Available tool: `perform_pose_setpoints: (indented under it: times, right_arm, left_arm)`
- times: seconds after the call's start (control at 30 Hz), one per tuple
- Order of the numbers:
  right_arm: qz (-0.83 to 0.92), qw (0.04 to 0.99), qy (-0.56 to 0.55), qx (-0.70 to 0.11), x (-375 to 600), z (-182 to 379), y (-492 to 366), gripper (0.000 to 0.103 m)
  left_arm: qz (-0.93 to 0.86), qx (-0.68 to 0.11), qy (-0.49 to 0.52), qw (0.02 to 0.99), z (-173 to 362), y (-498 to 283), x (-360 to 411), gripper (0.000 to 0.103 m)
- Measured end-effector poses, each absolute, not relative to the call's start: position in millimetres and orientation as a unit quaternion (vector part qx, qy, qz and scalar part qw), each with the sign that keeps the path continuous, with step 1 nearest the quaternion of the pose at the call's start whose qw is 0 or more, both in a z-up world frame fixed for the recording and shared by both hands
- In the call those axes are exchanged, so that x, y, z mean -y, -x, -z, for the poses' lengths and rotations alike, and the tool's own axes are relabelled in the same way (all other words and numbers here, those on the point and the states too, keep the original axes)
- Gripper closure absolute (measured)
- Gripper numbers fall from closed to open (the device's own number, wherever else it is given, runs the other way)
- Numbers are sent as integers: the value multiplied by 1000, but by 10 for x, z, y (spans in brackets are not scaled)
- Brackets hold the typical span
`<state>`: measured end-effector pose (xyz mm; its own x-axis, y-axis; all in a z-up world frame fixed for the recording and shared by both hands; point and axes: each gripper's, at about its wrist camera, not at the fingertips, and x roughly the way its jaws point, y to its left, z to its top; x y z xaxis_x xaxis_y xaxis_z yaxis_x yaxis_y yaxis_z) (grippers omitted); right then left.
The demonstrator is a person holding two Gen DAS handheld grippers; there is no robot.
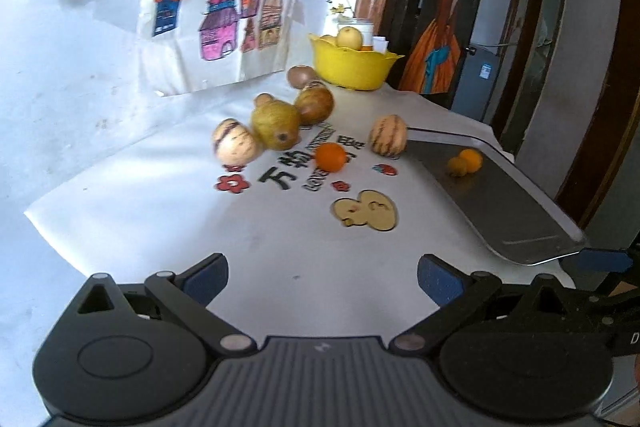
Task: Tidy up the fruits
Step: 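Withdraw both open tools from the tray back toward the fruits, then grasp a second orange with the right tool while the left tool grasps a striped pepino melon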
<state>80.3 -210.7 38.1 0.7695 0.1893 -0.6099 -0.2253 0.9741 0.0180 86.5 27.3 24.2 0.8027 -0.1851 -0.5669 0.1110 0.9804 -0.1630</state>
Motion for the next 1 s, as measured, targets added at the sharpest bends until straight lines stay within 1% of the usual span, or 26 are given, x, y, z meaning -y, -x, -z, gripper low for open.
perform_pose_setpoints:
  times: [0.33,0.63,1.0]
  right_arm:
    - [-143,934,36,-326,1837,-420,-966,1]
    - [-187,927,103,-308,1517,-444,-1321,1]
    - [-267,896,187,-302,1166,-440,-2051,1]
  left_arm:
    - [52,-303,53,950,-300,-944,-575,0]
    - [33,-310,46,949,-289,-1213,-786,0]
    - [28,-310,43,949,-283,-1776,-929,0]
